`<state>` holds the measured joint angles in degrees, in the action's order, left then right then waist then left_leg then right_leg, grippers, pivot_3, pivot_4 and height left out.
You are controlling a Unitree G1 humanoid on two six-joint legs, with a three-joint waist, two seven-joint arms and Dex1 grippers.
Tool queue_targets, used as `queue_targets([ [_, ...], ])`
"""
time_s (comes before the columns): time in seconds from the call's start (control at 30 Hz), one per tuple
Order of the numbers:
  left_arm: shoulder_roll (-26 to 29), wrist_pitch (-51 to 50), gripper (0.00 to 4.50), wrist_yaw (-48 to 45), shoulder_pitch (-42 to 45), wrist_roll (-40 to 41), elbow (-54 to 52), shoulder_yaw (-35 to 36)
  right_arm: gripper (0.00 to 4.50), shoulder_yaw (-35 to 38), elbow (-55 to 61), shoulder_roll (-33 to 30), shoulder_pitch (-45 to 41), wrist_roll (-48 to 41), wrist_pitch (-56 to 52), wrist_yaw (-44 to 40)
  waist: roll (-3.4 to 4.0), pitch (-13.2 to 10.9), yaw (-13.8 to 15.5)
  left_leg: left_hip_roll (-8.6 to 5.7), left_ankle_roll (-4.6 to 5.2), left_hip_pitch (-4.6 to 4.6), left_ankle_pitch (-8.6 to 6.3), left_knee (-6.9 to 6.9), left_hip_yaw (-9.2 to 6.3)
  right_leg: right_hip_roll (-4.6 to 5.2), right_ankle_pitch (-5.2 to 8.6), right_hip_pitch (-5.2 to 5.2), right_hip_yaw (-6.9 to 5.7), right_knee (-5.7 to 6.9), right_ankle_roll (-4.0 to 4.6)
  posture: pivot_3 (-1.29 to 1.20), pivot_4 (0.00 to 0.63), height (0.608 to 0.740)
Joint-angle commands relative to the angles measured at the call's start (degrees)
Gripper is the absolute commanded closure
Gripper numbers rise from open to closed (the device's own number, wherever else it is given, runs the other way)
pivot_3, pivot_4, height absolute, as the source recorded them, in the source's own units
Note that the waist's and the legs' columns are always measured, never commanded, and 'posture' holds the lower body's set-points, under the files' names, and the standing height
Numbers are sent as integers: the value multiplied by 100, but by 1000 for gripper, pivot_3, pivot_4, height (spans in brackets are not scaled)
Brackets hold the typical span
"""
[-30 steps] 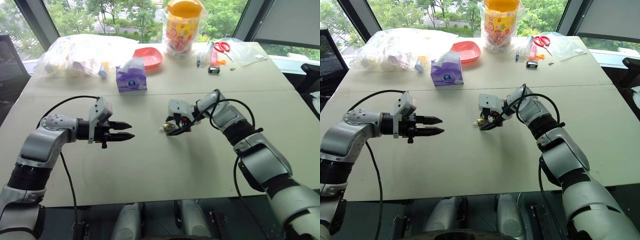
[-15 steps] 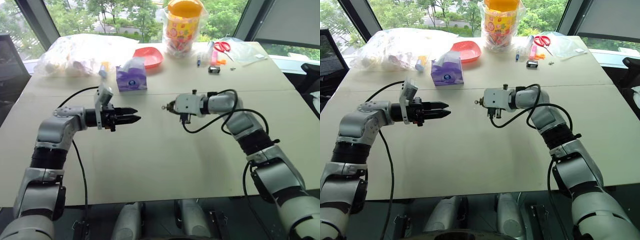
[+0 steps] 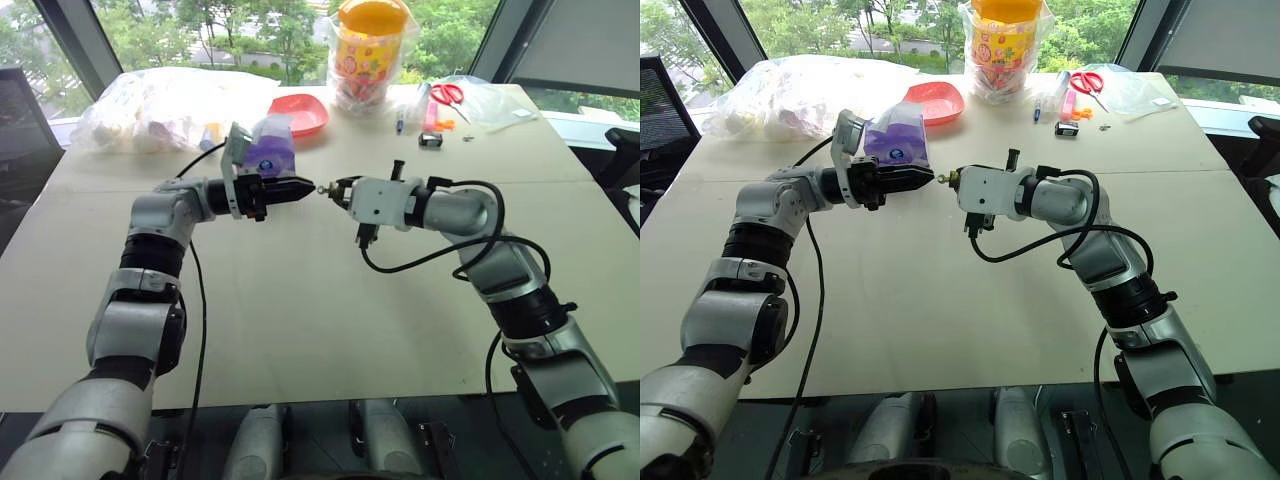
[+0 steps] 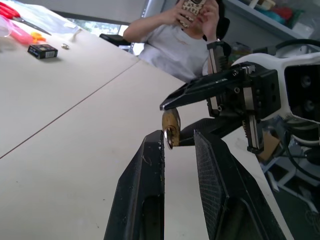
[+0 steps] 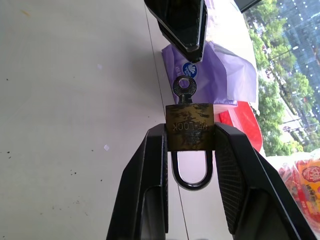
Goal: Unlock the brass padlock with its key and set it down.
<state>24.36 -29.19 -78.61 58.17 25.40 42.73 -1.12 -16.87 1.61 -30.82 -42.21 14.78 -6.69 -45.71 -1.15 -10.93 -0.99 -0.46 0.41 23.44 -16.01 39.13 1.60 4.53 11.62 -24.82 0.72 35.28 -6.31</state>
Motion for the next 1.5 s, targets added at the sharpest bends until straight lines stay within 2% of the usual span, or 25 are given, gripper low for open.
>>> queue_targets([
  [0.03, -61, 217, 3523, -113, 174, -129, 95, 20, 3728, 157, 293, -17, -39, 22, -43, 116, 0, 0, 5, 0, 0, 1, 0, 0, 0, 0, 0, 0, 0, 0, 0, 0, 150, 740],
  [0.47, -297, 501, 3523, -51, 457, -277, 681, 214, 3728, 79, 629, 14, 4, 47, -254, 112, 0, 0, 14, 0, 0, 2, 0, 1, -2, 1, 0, 0, 0, 0, 0, 0, 150, 740],
  [0.9, -407, 572, 3523, -187, 531, -440, 755, 208, 3728, 59, 774, 51, 56, 78, -338, 125, -1, 0, 17, -1, 0, 2, 0, 1, -3, 1, 0, 0, 0, 0, -1, 0, 150, 740],
  [0.93, -416, 598, 4069, -195, 524, -467, 754, 191, 3728, 60, 780, 53, 59, 81, -342, 126, 0, 0, 16, -1, 0, 2, 0, 1, -3, 1, 0, 0, 0, 0, -1, 0, 150, 740],
  [0.97, -432, 619, 4348, -178, 527, -483, 763, 194, 3728, 64, 788, 57, 63, 80, -349, 128, 0, 0, 18, -1, 0, 2, 0, 1, -3, 1, 0, 0, 0, 0, -1, 0, 150, 740],
  [1.0, -449, 631, 4435, -159, 534, -488, 774, 211, 3728, 65, 796, 58, 67, 82, -356, 130, 0, 0, 19, -1, 0, 2, 0, 1, -3, 1, 0, 0, 0, 0, 0, 0, 150, 740],
  [1.33, -504, 818, 4435, -61, 568, -596, 779, 254, 3728, 36, 895, 40, 132, 57, -454, 78, 0, 0, 15, 0, 0, 2, 0, 1, -3, 1, 0, 0, 0, 0, -1, 0, 150, 740],
  [1.5, -458, 1885, 4435, 112, 428, -1149, 653, -43, 3728, 26, 961, 10, 207, -52, -542, -66, -1, 0, 26, -1, 0, 2, 0, 1, -3, 1, 0, 1, 0, 0, 0, 0, 150, 740],
])
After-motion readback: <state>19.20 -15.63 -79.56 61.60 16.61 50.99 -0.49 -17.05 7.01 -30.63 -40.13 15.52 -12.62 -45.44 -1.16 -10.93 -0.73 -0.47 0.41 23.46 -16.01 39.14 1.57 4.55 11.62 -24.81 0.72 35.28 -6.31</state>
